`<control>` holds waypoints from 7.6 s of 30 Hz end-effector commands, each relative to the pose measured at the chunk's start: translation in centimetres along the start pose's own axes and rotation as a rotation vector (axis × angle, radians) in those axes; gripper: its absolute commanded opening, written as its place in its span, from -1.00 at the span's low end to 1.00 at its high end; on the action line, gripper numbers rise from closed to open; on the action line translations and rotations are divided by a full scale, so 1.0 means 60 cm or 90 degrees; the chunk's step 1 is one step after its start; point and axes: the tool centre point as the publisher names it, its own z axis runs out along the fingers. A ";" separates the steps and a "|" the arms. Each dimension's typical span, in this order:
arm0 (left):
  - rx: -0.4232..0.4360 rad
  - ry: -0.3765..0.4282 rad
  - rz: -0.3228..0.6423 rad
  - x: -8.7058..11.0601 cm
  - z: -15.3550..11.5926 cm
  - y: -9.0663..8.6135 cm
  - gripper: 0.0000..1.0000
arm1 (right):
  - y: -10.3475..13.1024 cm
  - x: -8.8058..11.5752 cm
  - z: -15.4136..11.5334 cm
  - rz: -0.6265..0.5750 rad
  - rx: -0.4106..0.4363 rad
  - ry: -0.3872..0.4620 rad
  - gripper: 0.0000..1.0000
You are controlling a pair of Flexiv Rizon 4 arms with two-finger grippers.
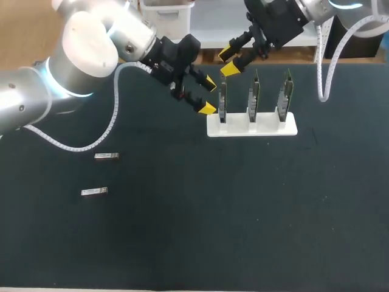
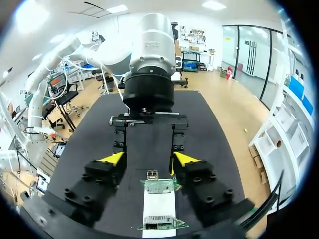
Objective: Pick up the optical module with the left hand, and insert it into the network port with the right hand.
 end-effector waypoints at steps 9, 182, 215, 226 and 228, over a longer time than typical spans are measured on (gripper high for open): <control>0.002 0.002 0.000 -0.001 0.000 0.003 1.00 | -0.002 0.005 0.010 -0.001 -0.003 0.012 -1.00; 0.002 0.002 0.000 -0.001 0.000 0.003 1.00 | 0.008 0.131 -0.114 0.034 -0.019 -0.004 1.00; -0.063 0.078 0.037 0.033 -0.108 -0.038 1.00 | 0.008 0.131 -0.114 0.034 -0.019 -0.004 1.00; -0.147 0.206 0.042 0.111 -0.179 -0.102 1.00 | 0.008 0.131 -0.114 0.034 -0.019 -0.004 1.00; -0.158 0.214 0.034 0.122 -0.189 -0.108 1.00 | 0.008 0.131 -0.114 0.034 -0.019 -0.004 1.00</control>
